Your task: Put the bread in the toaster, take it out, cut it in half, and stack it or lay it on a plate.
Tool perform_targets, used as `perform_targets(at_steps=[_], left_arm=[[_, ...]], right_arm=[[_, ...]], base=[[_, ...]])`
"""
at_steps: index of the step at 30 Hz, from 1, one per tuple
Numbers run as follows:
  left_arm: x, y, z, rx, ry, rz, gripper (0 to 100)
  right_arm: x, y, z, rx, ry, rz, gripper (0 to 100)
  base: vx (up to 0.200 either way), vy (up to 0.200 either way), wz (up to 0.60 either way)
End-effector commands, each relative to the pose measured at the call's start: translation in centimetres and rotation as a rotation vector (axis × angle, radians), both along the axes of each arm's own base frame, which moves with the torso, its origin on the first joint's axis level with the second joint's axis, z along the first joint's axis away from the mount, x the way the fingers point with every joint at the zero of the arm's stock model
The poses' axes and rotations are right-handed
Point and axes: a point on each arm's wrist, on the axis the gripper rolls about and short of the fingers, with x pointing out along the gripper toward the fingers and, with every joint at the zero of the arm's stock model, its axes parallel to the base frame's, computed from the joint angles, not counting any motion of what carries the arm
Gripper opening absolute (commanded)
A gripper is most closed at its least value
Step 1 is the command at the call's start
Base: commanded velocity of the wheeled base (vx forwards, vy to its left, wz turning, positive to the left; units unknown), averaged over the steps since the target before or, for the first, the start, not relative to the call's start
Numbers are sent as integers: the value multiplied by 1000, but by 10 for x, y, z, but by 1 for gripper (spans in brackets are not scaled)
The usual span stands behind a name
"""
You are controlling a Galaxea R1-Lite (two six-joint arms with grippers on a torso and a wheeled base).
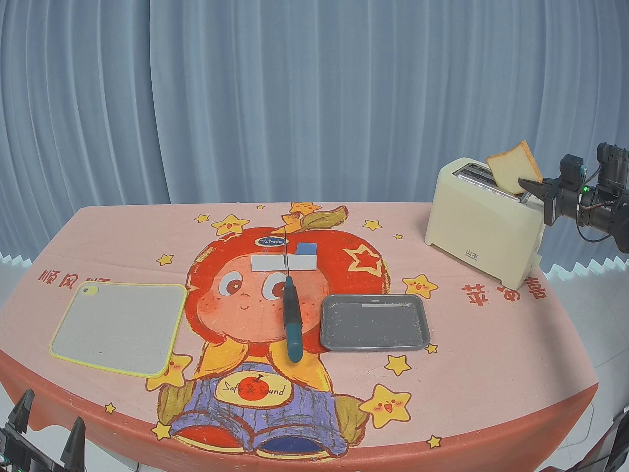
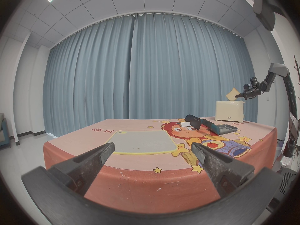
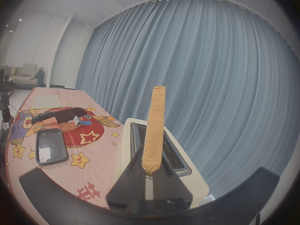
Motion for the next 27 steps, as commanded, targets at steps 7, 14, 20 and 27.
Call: perform_targets(at_steps=[7, 14, 20, 27], left_arm=[[1, 0, -5, -1, 19, 0, 100], [1, 0, -5, 1, 17, 0, 100], [1, 0, -5, -1, 19, 0, 100], [1, 0, -5, 1, 19, 0, 100]], right_arm=[[4, 2, 0, 3, 37, 3, 0], [10, 4, 0, 3, 40, 8, 100], [12, 6, -2, 5, 54, 1, 100], [9, 3, 4, 9, 41, -15, 100]], base=[[0, 0, 0], [0, 0, 0], [0, 0, 0], [0, 0, 0]])
